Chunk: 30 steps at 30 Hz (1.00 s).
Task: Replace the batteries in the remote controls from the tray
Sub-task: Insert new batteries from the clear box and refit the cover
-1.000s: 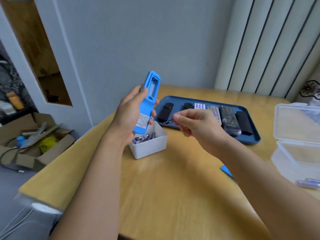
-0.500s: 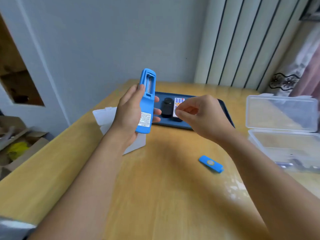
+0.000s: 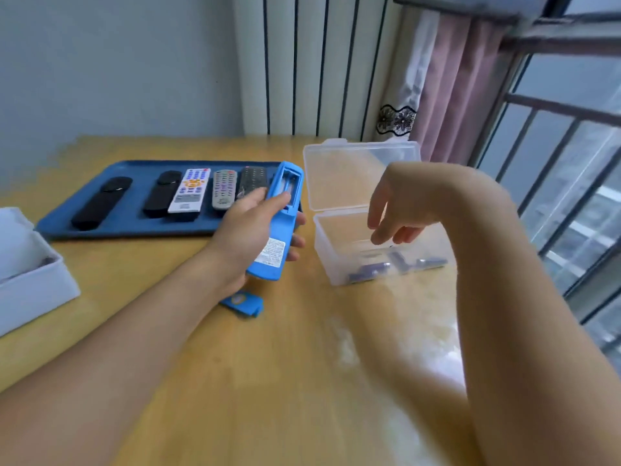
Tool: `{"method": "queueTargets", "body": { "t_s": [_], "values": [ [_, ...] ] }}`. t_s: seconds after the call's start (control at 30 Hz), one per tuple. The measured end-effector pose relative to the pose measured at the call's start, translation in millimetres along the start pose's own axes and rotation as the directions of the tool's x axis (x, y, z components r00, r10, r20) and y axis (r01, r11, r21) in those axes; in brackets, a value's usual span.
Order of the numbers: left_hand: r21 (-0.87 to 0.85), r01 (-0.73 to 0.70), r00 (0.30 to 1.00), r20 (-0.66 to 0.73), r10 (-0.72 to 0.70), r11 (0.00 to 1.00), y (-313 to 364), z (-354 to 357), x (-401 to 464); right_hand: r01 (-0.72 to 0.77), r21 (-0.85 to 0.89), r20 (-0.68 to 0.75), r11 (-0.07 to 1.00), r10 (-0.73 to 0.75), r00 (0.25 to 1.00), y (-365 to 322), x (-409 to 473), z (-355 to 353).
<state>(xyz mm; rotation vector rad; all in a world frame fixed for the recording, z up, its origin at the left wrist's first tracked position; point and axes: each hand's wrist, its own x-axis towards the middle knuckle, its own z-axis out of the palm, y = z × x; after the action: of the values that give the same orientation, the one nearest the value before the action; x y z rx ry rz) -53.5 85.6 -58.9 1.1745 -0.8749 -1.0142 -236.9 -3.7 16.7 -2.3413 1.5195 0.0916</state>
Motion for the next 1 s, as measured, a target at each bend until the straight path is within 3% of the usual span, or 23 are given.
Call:
{"method": "queueTargets", "body": {
  "t_s": [0.33,0.43,0.5,0.63,0.8,1.0],
  "values": [
    [0.037,0.028,0.999,0.024,-0.028,0.999,-6.5,-12.7,-3.1,-0.006,-0.243,0.239,0.970,0.066,0.969,-8.4,17.7,12.0],
    [0.045,0.035,0.998,0.054,-0.038,0.998,-5.7,-12.3,-5.0,-0.019,-0.206,0.273,0.978,0.076,0.959,-9.6,20.4,13.6],
    [0.056,0.041,0.997,0.065,-0.045,0.998,-5.2,-13.0,-5.3,-0.019,-0.139,0.270,0.990,0.056,0.961,-7.8,21.6,15.1],
    [0.054,0.057,0.995,0.076,-0.061,0.997,-6.5,-13.3,-4.4,0.085,-0.182,0.222,0.980,-0.043,0.974,-6.3,24.8,21.9],
    [0.036,0.066,0.992,0.102,-0.070,0.997,-8.8,-12.6,-3.6,0.084,-0.044,0.281,0.995,-0.069,0.957,-6.9,25.1,22.0],
    [0.050,0.055,0.993,0.106,-0.060,0.997,-8.4,-13.5,-4.2,0.103,-0.206,0.241,0.973,-0.052,0.969,-16.0,30.4,30.1]
  ]
}}
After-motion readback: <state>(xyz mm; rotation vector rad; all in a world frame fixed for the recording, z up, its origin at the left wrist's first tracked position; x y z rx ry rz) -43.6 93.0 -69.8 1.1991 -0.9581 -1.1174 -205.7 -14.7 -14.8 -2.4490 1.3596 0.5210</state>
